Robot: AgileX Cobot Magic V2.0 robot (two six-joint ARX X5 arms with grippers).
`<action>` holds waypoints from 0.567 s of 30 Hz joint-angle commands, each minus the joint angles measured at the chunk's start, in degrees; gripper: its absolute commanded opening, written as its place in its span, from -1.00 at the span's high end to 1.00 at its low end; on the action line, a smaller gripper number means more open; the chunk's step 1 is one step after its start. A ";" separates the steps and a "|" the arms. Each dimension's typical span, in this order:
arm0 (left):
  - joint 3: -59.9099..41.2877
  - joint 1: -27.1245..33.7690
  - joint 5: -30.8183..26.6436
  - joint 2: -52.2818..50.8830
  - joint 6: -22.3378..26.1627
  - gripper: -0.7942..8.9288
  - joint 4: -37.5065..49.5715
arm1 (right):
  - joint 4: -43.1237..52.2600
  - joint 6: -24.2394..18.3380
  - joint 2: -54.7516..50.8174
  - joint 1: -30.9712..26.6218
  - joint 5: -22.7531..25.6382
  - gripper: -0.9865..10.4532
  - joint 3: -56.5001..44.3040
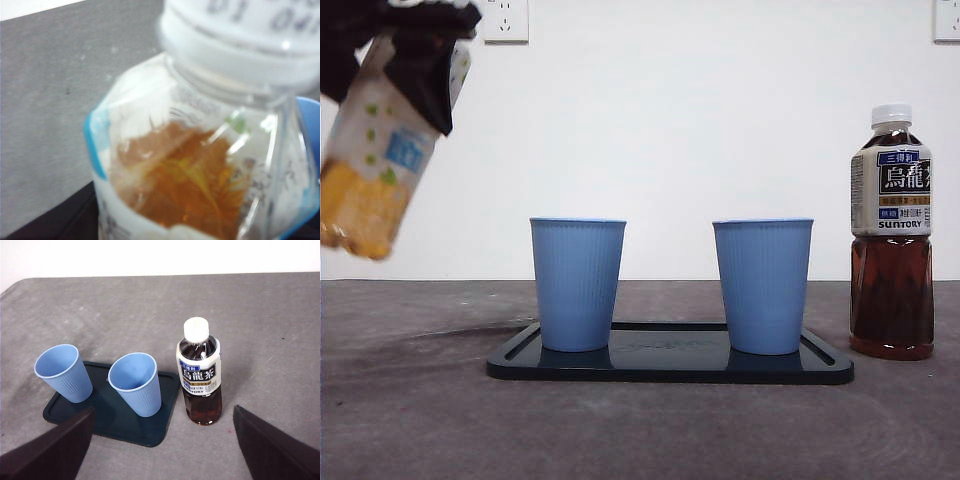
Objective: Pour the drink into the cup
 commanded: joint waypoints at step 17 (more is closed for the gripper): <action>-12.55 6.32 8.00 5.62 -3.19 0.33 32.70 | 0.66 0.66 0.46 0.26 0.00 0.06 0.66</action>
